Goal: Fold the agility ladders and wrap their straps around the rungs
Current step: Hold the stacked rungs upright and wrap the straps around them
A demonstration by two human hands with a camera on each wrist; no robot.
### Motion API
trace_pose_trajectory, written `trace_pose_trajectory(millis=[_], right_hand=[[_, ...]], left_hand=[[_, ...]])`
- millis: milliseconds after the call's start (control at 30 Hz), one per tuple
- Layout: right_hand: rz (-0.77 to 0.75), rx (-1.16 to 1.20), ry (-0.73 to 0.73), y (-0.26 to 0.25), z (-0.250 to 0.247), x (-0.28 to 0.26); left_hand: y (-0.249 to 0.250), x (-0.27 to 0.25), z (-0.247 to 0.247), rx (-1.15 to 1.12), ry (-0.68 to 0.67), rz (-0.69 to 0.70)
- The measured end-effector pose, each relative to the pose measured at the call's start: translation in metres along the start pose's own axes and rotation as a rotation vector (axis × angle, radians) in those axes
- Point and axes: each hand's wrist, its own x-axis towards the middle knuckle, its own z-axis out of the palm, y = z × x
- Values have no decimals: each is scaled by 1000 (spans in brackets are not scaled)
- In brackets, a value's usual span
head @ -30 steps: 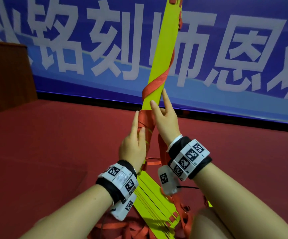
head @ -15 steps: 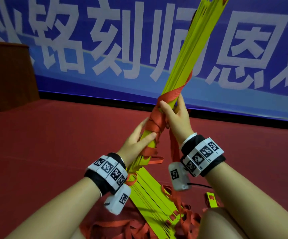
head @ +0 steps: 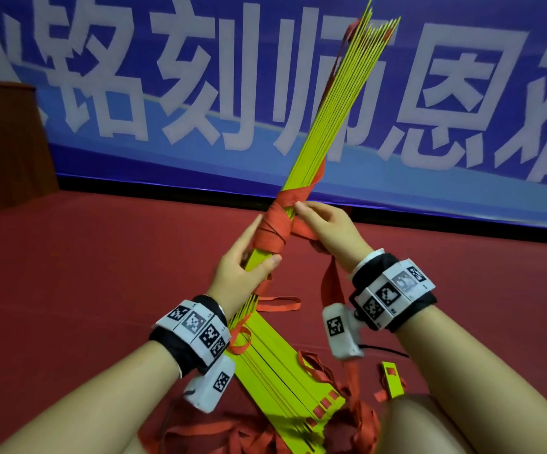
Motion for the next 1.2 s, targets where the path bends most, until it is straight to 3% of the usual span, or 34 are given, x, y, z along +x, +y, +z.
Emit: trace_pose_trajectory(millis=[133,300,500,633,700,767,833,1000,1067,1200], right_hand=[[119,217,-123,5,0,0],[139,358,95,-6,9,1],[-13,36,251,-6,24,1],[-112,-10,301,-5,35,-1],[-140,29,326,-5,39,-2],[-171,155,329,-3,38,0],[-190,276,302,-2,33,2],[-221,398,186,-6,21,1],[-219,374,145,-8,21,1],[-199,280,35,-13,16,3]], left_hand=[[-4,-1,2,68,24,-33],[-5,-7,9,442,121,24],[-1,-20,26,767,171,86],[-5,-19,22,855,162,273],[-6,-19,20,875,168,303],[-5,-15,16,753,178,253],[3,-7,12,491,144,114],[21,3,-1,-48,-151,-259],[23,-1,0,-125,-186,-292],[18,-6,4,-115,-73,-226]])
